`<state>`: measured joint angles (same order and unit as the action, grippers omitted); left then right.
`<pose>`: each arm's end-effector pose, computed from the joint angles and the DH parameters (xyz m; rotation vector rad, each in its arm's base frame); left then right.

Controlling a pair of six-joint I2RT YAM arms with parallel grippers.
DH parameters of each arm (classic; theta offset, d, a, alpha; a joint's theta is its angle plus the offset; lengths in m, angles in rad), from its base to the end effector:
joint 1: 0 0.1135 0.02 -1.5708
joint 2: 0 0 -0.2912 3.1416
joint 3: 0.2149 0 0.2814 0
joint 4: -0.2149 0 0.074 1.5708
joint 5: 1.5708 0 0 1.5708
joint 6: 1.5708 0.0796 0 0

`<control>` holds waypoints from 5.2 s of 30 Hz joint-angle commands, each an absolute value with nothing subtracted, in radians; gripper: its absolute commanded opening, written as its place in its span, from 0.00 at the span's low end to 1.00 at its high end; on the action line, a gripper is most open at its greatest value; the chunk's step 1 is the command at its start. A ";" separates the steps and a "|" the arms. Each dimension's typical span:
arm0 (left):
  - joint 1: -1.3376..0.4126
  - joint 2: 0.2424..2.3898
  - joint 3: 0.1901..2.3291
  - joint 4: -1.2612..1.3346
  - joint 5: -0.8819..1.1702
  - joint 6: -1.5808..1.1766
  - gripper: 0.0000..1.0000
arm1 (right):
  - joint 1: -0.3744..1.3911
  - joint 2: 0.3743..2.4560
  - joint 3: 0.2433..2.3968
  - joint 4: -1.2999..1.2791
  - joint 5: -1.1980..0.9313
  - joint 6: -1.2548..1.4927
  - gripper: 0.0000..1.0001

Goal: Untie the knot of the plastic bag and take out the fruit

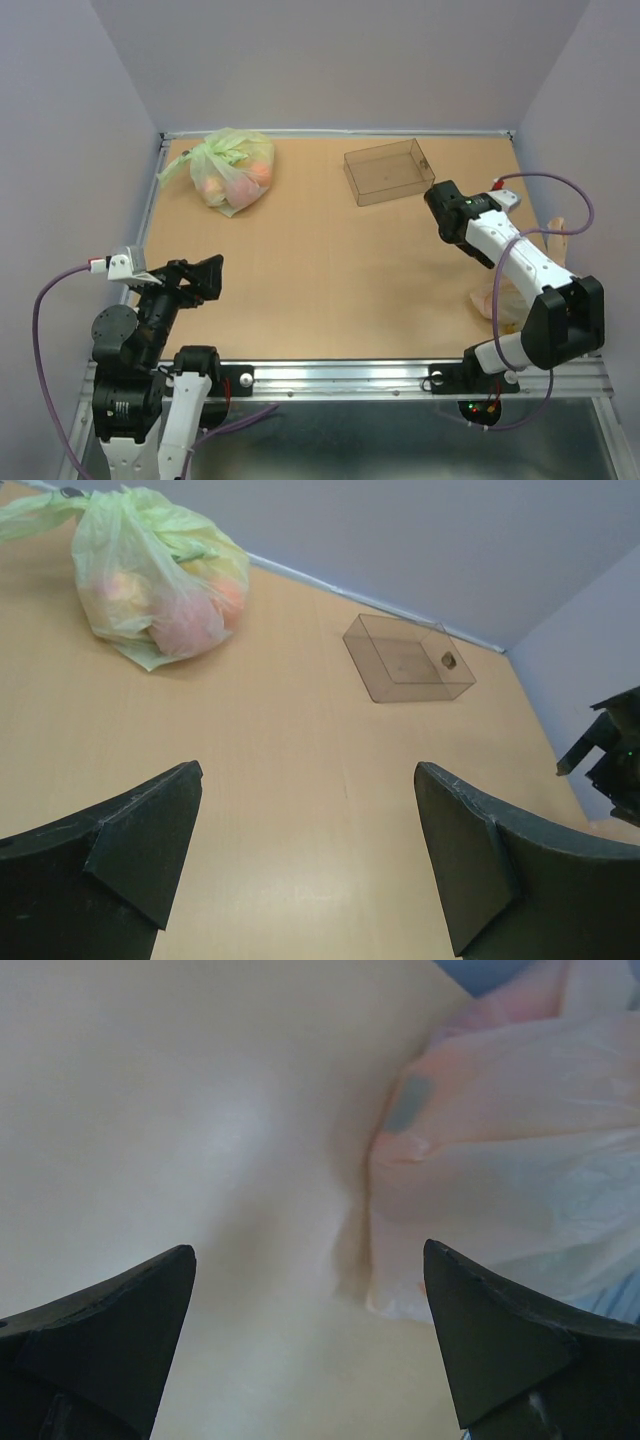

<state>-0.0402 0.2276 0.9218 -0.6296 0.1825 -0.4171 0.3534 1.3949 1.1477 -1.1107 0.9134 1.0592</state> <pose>0.0605 -0.0169 0.4110 -0.1391 1.5218 -0.5033 0.2809 0.0365 0.2712 0.9097 2.1200 -0.7014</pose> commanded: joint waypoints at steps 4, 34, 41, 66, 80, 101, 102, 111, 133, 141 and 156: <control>-0.067 0.265 1.006 -0.712 0.279 -0.399 0.99 | 0.206 1.315 1.086 -1.351 1.040 1.397 1.00; -0.207 0.317 0.945 -0.657 0.230 -0.376 0.99 | -0.010 1.128 0.943 -0.865 0.404 0.756 0.00; -0.207 0.388 0.907 -0.621 0.213 -0.408 0.99 | 0.530 1.221 1.040 -0.815 0.252 0.750 0.01; -0.207 0.442 0.594 -0.391 0.428 -0.679 0.92 | 1.158 1.448 1.127 -0.465 0.392 0.224 0.54; -0.383 0.491 0.473 -0.285 0.356 -0.767 0.85 | 1.129 1.248 1.393 -0.552 0.318 0.241 0.95; -0.730 0.590 0.350 -0.170 0.140 -0.914 0.77 | 0.960 1.796 1.394 -0.558 -0.244 0.425 0.73; -0.742 0.626 0.359 -0.166 0.118 -0.910 0.76 | 0.960 1.804 1.391 -0.555 -0.244 0.429 0.61; -0.773 0.755 0.370 -0.083 0.041 -0.891 0.51 | 0.960 1.764 1.368 -0.537 -0.134 0.475 0.00; -0.628 0.742 0.615 -0.331 -0.534 -0.818 0.00 | 0.578 1.080 0.939 -0.532 0.363 0.735 0.00; -0.545 0.755 0.663 -0.091 -0.241 -0.535 0.00 | 0.581 1.022 1.008 -0.532 0.097 0.461 0.44; -0.545 0.802 0.752 -0.090 -0.057 -0.420 0.00 | 0.845 1.374 1.331 -0.515 0.084 0.025 0.83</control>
